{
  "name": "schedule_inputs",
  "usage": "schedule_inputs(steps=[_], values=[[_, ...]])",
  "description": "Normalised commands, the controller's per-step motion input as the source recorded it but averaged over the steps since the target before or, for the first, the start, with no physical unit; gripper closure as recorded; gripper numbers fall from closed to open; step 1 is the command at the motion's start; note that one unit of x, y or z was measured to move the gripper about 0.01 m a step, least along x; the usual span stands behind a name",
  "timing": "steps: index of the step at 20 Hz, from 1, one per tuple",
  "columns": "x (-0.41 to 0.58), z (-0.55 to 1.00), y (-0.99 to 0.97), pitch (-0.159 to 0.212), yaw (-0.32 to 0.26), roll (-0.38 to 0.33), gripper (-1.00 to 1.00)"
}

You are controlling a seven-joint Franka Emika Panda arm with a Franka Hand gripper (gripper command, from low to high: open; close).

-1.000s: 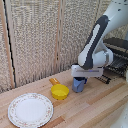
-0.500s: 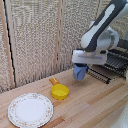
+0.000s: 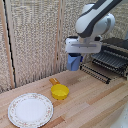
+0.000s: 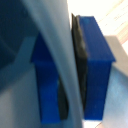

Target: Carefully approach the cobalt cup with your gripper. Make sure to hold the cobalt cup delicately with your gripper. Carefully elevate the cobalt cup, moving it off the surface. Position the cobalt cup to hover above the alabaster dining ware. Gently lower the cobalt cup onto the alabaster dining ware. Gradually release your hold on the cobalt cup.

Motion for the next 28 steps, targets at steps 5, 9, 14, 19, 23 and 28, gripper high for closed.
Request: schedule_inputs(steps=[5, 9, 14, 19, 23, 28], values=[[0.393, 0.33, 0.77, 0.035, 0.056, 0.0, 1.0], [0.261, 0.18, 0.86, 0.01, 0.039, 0.0, 1.0], [0.11, 0.03, 0.94, 0.0, 0.013, 0.0, 1.0], [0.0, 0.0, 0.9, 0.0, 0.03, 0.0, 1.0], [-0.034, -0.09, 0.81, 0.0, 0.059, 0.0, 1.0], [-0.058, -0.35, 0.73, 0.0, 0.092, -0.003, 1.0]])
